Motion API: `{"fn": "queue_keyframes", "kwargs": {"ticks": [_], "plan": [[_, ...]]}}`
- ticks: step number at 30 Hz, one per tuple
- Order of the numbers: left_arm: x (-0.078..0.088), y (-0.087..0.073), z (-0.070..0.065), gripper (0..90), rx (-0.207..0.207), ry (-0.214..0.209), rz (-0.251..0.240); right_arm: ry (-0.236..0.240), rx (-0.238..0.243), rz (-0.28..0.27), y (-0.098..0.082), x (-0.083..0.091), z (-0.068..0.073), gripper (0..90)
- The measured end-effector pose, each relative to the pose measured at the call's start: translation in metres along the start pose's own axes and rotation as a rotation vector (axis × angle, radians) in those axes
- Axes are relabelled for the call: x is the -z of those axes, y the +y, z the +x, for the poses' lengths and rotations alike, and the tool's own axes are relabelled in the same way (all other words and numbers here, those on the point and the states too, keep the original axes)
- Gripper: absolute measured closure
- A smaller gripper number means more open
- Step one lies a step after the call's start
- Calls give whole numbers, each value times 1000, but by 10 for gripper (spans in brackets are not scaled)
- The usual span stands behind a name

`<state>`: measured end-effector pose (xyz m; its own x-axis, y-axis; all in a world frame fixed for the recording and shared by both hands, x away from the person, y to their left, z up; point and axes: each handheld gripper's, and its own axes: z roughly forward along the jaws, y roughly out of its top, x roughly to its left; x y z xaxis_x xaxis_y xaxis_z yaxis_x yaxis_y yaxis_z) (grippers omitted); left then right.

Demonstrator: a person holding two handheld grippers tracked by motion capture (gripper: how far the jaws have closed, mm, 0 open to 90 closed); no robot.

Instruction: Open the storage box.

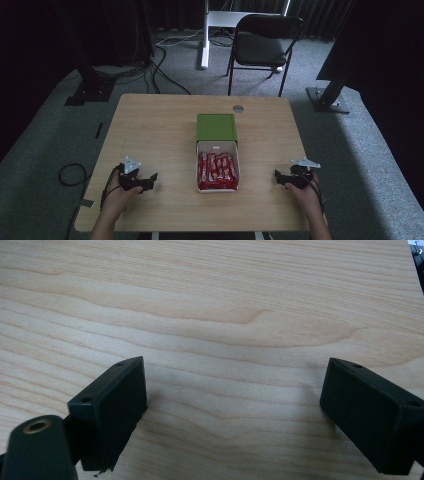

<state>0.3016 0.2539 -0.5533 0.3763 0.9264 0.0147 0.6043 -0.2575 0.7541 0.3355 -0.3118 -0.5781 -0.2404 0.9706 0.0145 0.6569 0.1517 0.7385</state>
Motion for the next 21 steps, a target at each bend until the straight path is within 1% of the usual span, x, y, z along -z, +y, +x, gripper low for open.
{"fn": "queue_keyframes", "kwargs": {"ticks": [1, 5, 7, 8, 9, 11, 13, 14, 16, 21], "plan": [[-1, -1, 1, 98, 4, 6, 5, 0, 1, 0, 0, 0, 0, 109], [-2, -4, 4, 97, 21, 28, 15, 2, 2, 0, 0, 0, 0, 109], [-3, -5, 6, 97, 18, 48, 21, 2, 1, 0, 0, 0, 0, 109], [-3, -6, 7, 97, 26, 53, 27, 2, 1, 1, 0, 0, 0, 109], [-4, -6, 7, 97, 23, 57, 28, 2, 2, 1, 0, 0, 0, 109], [-6, -8, 7, 97, 28, 60, 39, 6, 4, 1, 0, 0, 0, 109], [-9, -10, 7, 97, 22, 64, 54, 6, 6, 1, 0, 0, 1, 109], [-10, -11, 6, 97, 25, 72, 57, 4, 5, 1, 0, 0, 1, 109], [-10, -12, 6, 95, 28, 68, 61, 0, 0, 0, 1, -1, 1, 109], [-11, -11, 5, 95, 40, 74, 64, -2, -2, 1, 1, -1, 1, 108]]}}
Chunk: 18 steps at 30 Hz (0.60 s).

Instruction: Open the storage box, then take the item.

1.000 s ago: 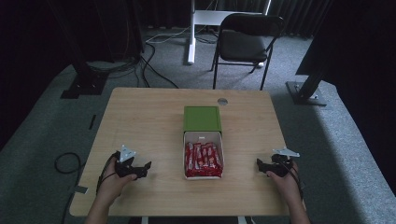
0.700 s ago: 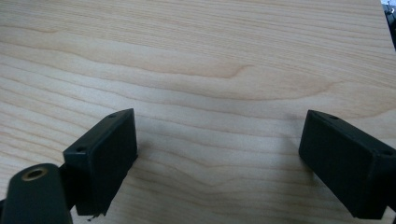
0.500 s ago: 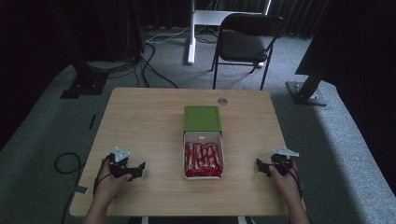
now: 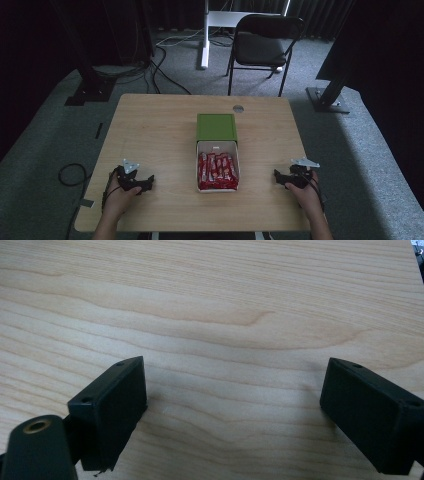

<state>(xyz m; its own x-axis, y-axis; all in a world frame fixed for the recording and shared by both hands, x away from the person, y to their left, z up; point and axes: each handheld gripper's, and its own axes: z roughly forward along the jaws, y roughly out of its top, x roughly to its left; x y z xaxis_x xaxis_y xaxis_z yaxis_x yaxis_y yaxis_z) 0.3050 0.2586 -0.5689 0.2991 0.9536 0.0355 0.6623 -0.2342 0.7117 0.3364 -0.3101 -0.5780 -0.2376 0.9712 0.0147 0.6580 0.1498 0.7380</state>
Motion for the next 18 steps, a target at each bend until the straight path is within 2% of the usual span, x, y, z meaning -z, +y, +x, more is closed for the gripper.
{"fn": "queue_keyframes", "kwargs": {"ticks": [6, 9, 10, 18], "plan": [[0, 0, -1, 90, 6, 0, 0, -2, -1, -1, 0, 0, 1, 113], [-1, 0, -1, 88, 12, 3, -2, 3, -44, -11, 1, 1, 1, 127], [-1, 1, -1, 86, 12, 4, 0, 0, -41, -11, 2, 1, 2, 129], [-3, 2, -1, 48, 11, 5, 11, 21, -51, -35, 14, 16, 11, 129]]}}
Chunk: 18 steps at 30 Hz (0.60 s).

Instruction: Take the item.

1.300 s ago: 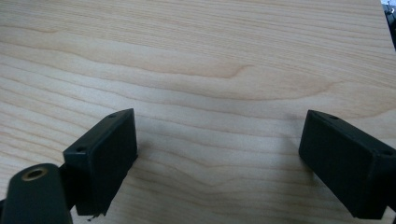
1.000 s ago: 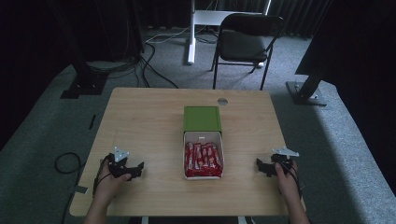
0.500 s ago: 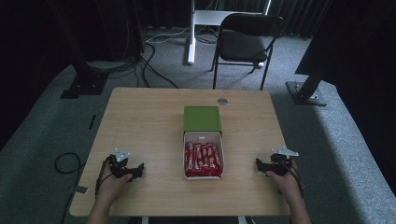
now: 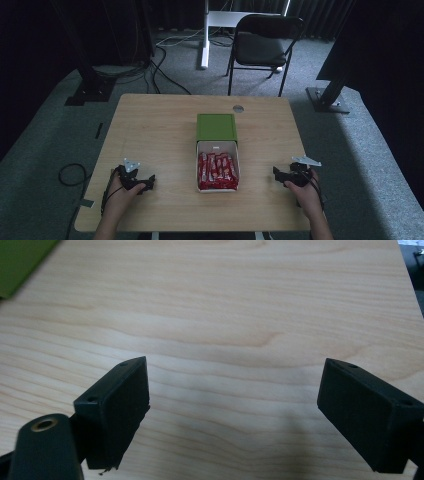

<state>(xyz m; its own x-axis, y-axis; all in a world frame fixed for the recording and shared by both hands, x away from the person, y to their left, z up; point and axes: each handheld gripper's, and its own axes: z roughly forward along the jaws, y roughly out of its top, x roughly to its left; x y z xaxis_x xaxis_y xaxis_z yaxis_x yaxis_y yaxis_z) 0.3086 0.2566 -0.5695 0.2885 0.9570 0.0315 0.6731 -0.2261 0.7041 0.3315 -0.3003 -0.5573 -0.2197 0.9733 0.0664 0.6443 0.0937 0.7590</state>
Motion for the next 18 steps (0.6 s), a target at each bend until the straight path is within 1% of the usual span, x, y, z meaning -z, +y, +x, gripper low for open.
{"fn": "queue_keyframes", "kwargs": {"ticks": [8, 11, 18], "plan": [[-1, 0, 0, 36, 0, -1, 3, 23, 20, -31, 14, 14, 12, 134], [-1, 0, 0, 35, 1, -1, 3, 33, 21, -43, 19, 20, 17, 135], [-1, 0, 0, 35, 2, -1, 3, 65, 43, -79, 35, 34, 33, 139]]}}
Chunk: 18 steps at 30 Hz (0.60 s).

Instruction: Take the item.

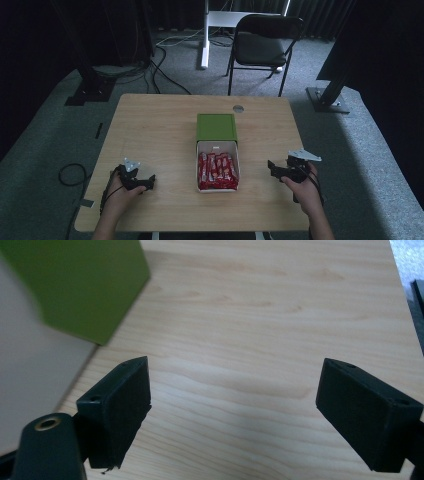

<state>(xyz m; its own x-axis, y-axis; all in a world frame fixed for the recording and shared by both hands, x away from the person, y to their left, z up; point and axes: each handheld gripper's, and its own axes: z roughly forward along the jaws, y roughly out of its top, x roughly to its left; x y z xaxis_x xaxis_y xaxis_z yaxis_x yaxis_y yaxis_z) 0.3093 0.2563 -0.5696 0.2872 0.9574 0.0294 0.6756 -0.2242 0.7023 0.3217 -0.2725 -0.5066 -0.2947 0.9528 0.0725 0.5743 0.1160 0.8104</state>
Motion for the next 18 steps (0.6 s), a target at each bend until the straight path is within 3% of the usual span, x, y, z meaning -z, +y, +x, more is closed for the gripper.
{"fn": "queue_keyframes", "kwargs": {"ticks": [9, 18], "plan": [[0, 0, 0, 35, -2, 0, 1, 24, 25, -26, 19, 10, 22, 148], [0, 0, 0, 35, 0, 0, 0, 118, 55, -53, 31, 16, 54, 164]]}}
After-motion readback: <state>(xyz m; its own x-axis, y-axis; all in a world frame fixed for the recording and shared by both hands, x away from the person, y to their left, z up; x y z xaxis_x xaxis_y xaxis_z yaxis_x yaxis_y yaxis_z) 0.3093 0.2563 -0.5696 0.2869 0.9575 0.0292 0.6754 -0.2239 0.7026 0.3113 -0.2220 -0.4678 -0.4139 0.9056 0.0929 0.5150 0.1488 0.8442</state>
